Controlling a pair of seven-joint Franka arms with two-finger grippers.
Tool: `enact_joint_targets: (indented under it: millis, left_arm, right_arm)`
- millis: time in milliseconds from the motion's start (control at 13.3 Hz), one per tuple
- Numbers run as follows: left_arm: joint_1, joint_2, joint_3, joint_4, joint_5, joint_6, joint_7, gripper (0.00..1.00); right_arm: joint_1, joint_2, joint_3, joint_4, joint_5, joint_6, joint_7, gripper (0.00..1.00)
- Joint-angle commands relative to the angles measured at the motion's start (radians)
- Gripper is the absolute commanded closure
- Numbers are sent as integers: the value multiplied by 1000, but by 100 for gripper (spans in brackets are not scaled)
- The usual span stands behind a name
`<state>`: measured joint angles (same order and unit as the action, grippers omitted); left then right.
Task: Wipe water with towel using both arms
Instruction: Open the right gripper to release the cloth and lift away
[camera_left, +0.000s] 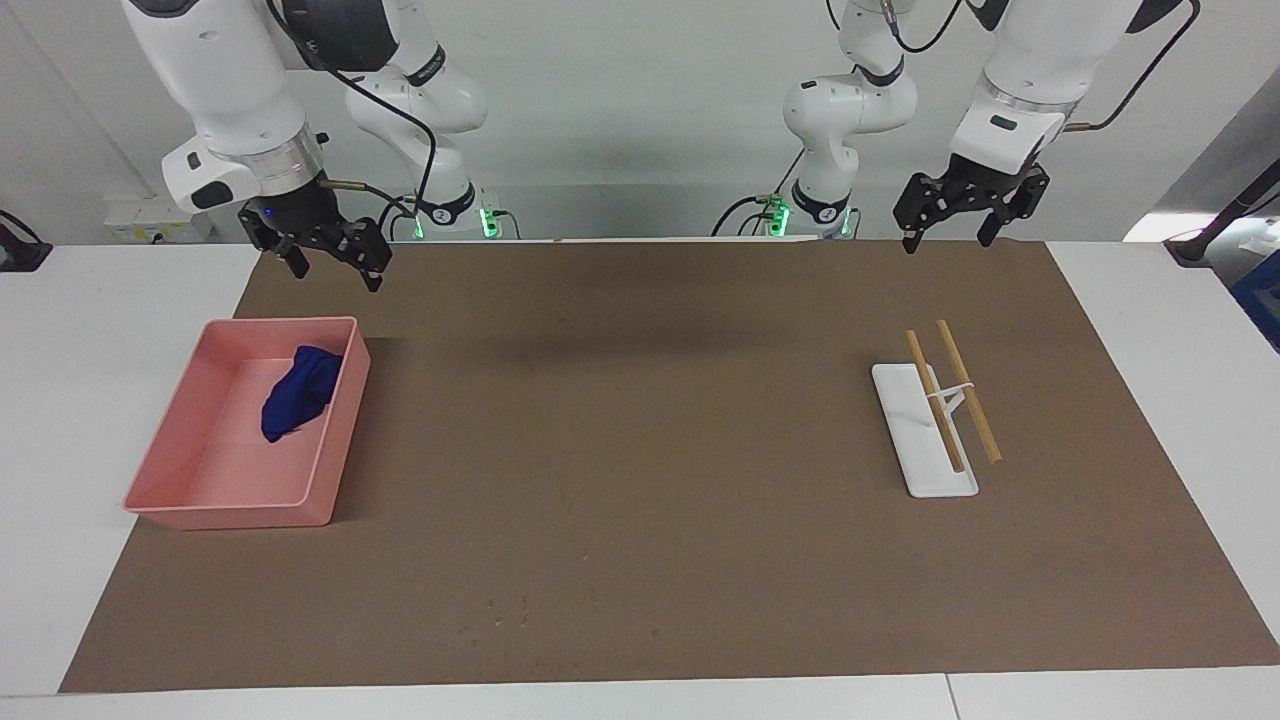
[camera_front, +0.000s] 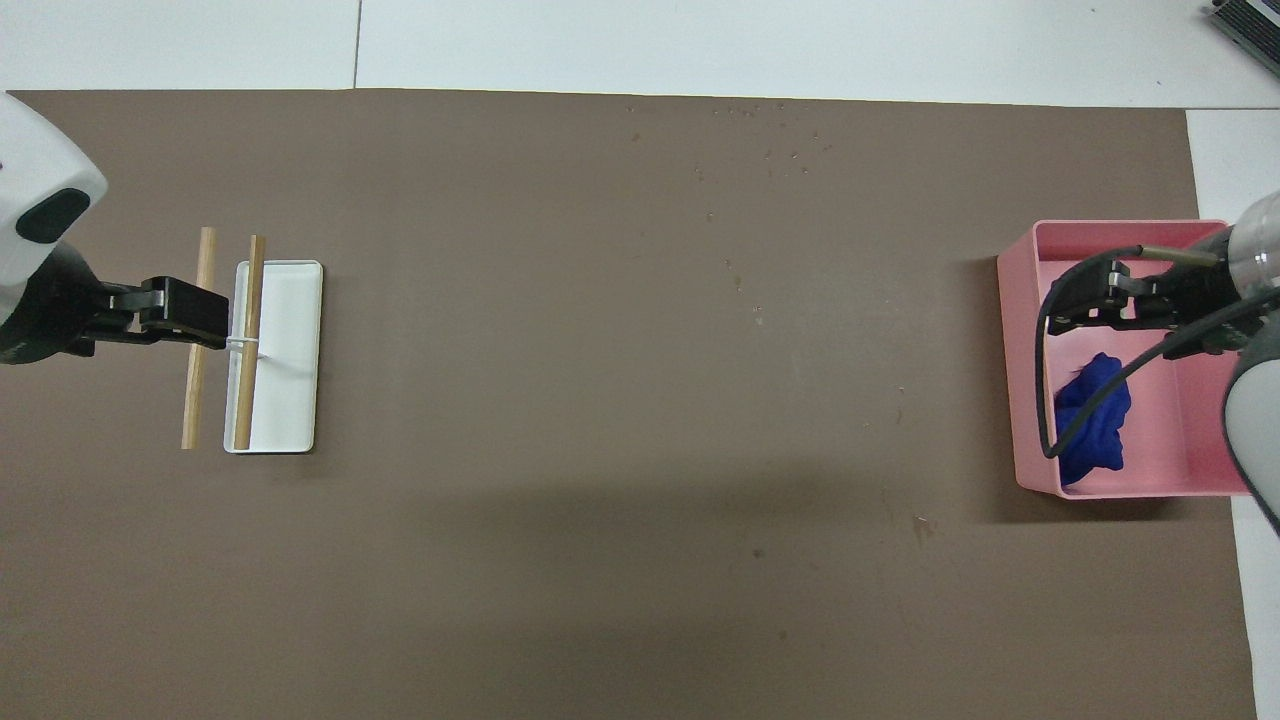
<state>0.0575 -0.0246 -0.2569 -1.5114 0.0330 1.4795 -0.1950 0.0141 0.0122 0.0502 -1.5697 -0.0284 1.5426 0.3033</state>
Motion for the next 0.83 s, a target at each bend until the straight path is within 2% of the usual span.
enact_joint_targets:
  millis: [0,526,751]
  left_arm:
    - [1,-6,1,-13,7,21,6,0]
    - [15,-12,2,-27,4,30,9,0]
    - [36,-29,1,-76,2,102,8,0]
  right_arm:
    - [1,-28,2,-35,-24,28,-26,1]
    - [-2,-34,3,-39,-10,27,-70,1]
    - [-2,-35,3,-42,-8,28,-72,1]
